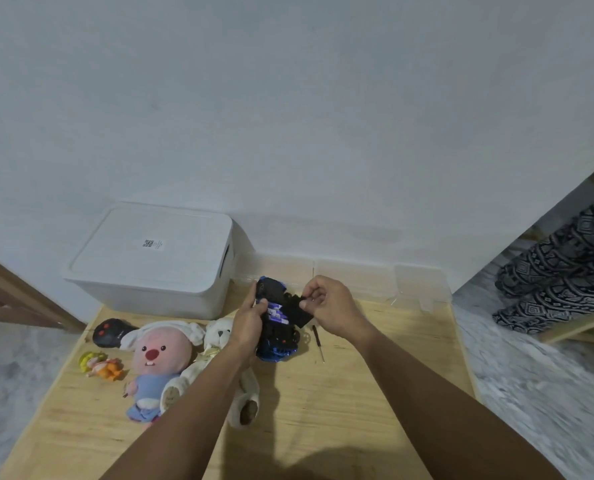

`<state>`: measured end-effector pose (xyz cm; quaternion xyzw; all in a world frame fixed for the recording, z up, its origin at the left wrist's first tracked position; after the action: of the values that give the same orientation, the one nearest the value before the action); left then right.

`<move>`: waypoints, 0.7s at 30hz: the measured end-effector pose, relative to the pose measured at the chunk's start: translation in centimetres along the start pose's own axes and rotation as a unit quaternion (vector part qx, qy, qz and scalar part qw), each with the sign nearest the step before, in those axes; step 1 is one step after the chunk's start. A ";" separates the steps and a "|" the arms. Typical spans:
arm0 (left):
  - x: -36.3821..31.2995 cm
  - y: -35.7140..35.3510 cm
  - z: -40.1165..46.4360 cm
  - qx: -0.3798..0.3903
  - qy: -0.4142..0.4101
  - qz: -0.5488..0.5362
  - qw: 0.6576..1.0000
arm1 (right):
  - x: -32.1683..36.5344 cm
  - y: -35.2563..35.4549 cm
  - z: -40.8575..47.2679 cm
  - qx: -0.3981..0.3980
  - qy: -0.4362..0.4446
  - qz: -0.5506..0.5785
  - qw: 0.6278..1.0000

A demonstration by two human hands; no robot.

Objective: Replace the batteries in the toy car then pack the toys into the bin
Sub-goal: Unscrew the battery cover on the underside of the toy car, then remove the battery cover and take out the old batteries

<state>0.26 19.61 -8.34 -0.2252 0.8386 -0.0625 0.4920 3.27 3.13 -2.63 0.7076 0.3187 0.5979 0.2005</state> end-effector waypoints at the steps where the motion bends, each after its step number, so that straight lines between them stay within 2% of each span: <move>1: -0.3 0.3 0.2 -0.010 -0.005 -0.011 1.000 | -0.4 0.2 0.0 -0.021 -0.023 0.021 0.999; 3: -0.8 0.8 0.4 -0.025 -0.014 -0.029 0.999 | -1.5 0.4 -0.3 -0.063 -0.076 0.056 0.994; 5: -1.2 1.1 0.6 -0.028 -0.019 -0.036 0.999 | -2.7 0.2 -1.0 -0.073 -0.126 0.061 0.988; 11: -1.7 1.0 0.5 -0.011 -0.026 -0.062 0.998 | -4.7 -3.7 -1.9 0.005 -0.210 0.071 0.975; 16: -1.8 0.7 0.1 -0.007 -0.031 -0.060 0.998 | -5.1 -5.3 -1.6 0.049 -0.215 0.040 0.975; 19: -1.8 0.7 0.0 -0.006 -0.030 -0.055 0.998 | -4.2 -4.0 -1.1 0.013 -0.166 -0.050 0.985; 21: -1.6 0.7 0.2 -0.005 -0.026 -0.056 0.998 | -3.1 -2.9 -0.9 -0.012 -0.151 -0.010 0.988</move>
<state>0.85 20.98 -7.38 -0.2757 0.8121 -0.0795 0.5081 1.51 3.04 -6.60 0.7840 0.2851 0.4861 0.2605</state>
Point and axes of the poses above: each hand's wrist, its own z-axis towards the middle knuckle, its own y-axis out of the back of the hand, x = y × z, the point moved 5 cm from there along z, towards the middle knuckle, and after that the axes turned 8 degrees about -z, right-handed, at the moved point
